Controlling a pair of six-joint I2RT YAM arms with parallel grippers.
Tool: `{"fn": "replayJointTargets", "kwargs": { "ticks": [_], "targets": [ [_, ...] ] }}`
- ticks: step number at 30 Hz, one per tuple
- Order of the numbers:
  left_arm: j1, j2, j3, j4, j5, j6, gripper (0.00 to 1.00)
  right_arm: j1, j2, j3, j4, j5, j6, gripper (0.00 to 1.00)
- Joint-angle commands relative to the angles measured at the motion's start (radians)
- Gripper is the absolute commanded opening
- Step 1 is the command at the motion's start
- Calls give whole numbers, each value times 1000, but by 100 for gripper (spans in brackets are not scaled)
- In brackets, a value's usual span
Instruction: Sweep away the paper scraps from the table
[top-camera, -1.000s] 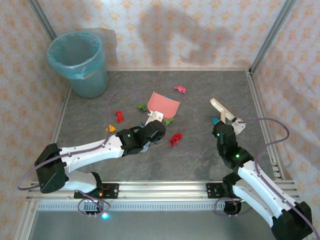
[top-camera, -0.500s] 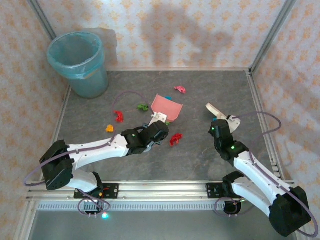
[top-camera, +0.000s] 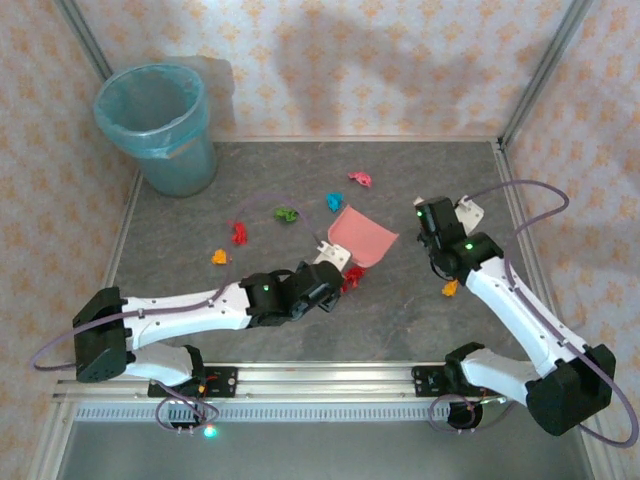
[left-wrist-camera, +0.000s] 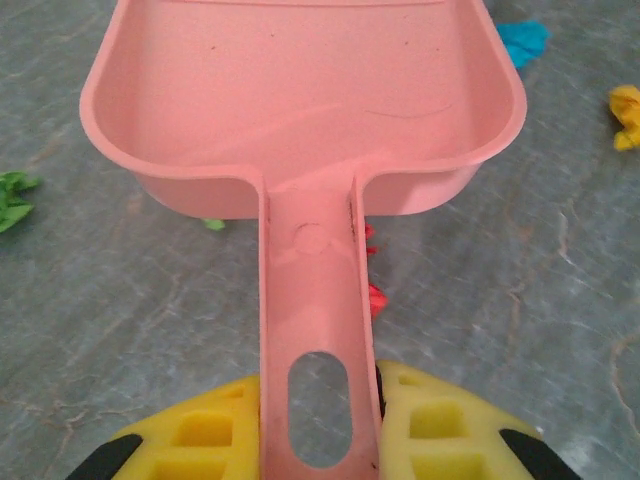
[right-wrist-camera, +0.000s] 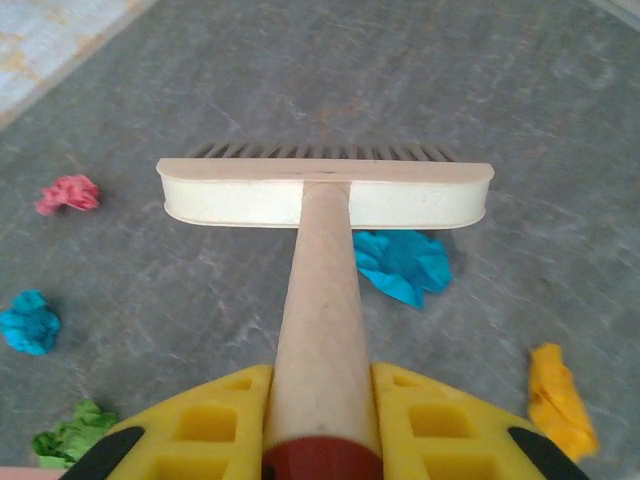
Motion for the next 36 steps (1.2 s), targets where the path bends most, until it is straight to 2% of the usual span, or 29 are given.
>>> {"fn": "replayJointTargets", "kwargs": {
  "ticks": [1,9,11,14,17,21,25,28,36],
  "targets": [
    [-19,40,48,-21,33,29,0,-8,-65,26,-172,56,32,0],
    [-23,82,67,-31,141,45,0,-46,-95,146,-317,109,108,0],
    [-24,92,72,-35,147,43,0,-71,-102,155,-302,62,109,0],
    [-24,109,81,-37,180,47,0,-134,-108,149,-242,-78,96,0],
    [-27,136,96,-40,201,43,0,-167,-74,175,-248,-91,104,0],
    [-28,201,175,-85,180,26,0,-178,5,225,-248,-135,103,0],
    [-33,346,373,-201,154,-15,0,-179,61,262,-237,-151,101,0],
    [-39,430,452,-227,116,-9,0,-180,63,251,-212,-131,129,0],
    [-38,475,433,-194,142,17,0,-181,143,293,-238,-112,128,0]
  ]
}}
